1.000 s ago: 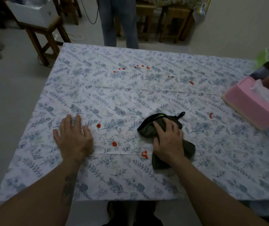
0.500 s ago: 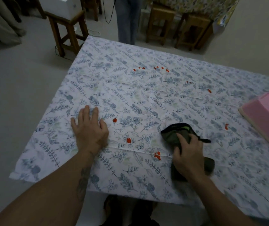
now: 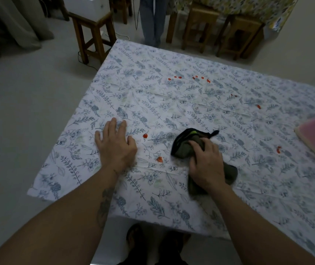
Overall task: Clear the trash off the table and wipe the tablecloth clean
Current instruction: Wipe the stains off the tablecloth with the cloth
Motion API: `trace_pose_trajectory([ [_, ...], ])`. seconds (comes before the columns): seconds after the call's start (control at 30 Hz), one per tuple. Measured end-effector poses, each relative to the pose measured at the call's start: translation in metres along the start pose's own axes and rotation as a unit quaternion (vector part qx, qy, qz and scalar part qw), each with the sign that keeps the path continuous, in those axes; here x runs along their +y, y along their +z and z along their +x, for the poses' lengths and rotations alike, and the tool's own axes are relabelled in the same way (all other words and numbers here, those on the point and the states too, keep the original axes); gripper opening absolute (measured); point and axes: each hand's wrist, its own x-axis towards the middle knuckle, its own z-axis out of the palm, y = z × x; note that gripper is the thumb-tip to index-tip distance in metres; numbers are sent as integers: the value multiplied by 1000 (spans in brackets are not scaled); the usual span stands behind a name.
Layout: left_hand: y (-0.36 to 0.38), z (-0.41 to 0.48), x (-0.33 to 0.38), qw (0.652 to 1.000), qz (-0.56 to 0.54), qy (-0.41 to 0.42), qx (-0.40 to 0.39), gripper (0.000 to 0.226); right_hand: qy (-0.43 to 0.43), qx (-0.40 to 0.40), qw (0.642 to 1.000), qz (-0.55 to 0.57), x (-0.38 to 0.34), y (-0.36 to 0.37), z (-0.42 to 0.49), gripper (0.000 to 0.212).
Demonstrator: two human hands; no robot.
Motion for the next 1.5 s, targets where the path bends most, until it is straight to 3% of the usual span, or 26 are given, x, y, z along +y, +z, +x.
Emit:
trace_pose_trajectory([
  [0.13, -12, 5, -10, 999, -43, 6, -27, 63, 65, -5, 998, -7, 17, -7, 3, 50],
  [0.27, -27, 4, -40, 999, -29, 8, -25, 64, 57, -15, 996, 66, 6, -9, -5, 46],
  [0.5, -31, -11, -76, 1000, 3, -21, 23, 60, -186, -33, 975, 117, -91, 17, -19, 45],
  [0.63, -29, -8, -73, 999, 13, -27, 33, 60, -210, -26, 973, 93, -115, 31, 25, 45],
  [0.77, -29, -8, -74, 999, 20, -28, 35, 60, -148, 3, 987, 55, -109, 29, 65, 46],
  [0.93, -29, -9, -74, 999, 12, -28, 36, 60, 38, 25, 998, 51, -56, 12, 84, 47],
  [1.07, -29, -8, -75, 999, 8, -29, 36, 62, 70, 29, 994, 74, -34, 2, 62, 43],
  [1.2, -30, -7, -75, 999, 7, -30, 38, 62, 18, 23, 994, 107, -62, 10, 41, 39],
  [1.37, -31, -8, -75, 999, 9, -28, 40, 60, -158, 4, 978, 136, -140, 35, 39, 42],
  [1.5, -28, -7, -76, 999, 9, -27, 40, 60, -161, 39, 978, 125, -171, 46, 79, 41],
])
